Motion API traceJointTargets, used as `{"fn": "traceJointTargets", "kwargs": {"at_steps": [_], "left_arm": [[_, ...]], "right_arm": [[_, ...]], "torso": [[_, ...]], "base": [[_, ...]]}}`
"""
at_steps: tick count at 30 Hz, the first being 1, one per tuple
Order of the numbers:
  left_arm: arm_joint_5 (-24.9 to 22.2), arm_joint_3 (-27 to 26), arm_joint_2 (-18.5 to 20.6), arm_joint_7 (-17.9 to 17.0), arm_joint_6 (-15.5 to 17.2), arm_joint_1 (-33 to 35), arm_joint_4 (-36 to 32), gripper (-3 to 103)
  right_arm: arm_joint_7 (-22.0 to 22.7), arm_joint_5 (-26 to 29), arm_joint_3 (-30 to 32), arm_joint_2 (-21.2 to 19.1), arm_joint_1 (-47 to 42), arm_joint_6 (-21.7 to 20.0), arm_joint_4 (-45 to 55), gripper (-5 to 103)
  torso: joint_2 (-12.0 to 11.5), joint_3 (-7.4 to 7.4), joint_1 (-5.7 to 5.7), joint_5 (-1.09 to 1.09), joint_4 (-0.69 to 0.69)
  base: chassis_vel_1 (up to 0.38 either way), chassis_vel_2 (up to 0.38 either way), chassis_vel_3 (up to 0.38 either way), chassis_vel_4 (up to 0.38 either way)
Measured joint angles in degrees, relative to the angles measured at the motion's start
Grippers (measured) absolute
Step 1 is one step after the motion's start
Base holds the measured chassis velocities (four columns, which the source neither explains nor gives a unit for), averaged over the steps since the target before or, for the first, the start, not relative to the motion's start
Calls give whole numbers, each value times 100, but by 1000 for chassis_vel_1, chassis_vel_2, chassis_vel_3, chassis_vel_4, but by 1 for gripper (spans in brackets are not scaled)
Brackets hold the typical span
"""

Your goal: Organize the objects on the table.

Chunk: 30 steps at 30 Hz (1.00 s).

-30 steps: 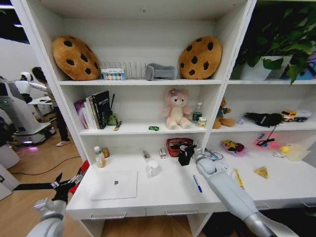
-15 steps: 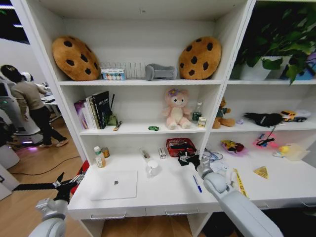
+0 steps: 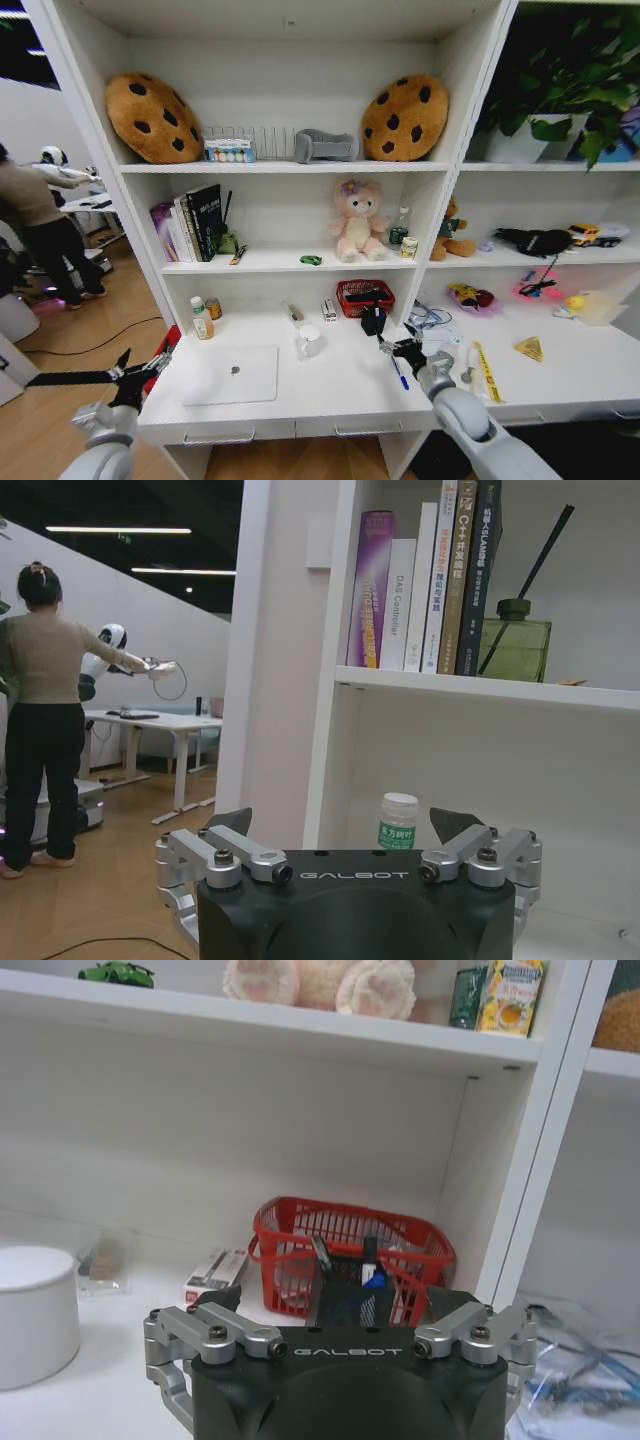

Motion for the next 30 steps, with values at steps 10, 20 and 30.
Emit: {"fn": "traceJointTargets", "kwargs": {"at_steps": [10,20,30], "left_arm": [[-21,-52,8,39,-43,111,-27,100],[-3,-22,11,44,-49,81,22,100],[18,-6,-10,54,-67,72,72,100]], "right_arm": [[93,23,2,225,-123,21,-369,100],[516,580,-138,255,95,-730,-430,100],[796,1113,-203,176,387,-1292,-578,100]], "torso": [[0,0,0,0,1],[-1,0,1,0,0],[-2,0,0,0,0]], "base": [[0,0,0,0],[0,0,0,0],[0,0,0,0]]}}
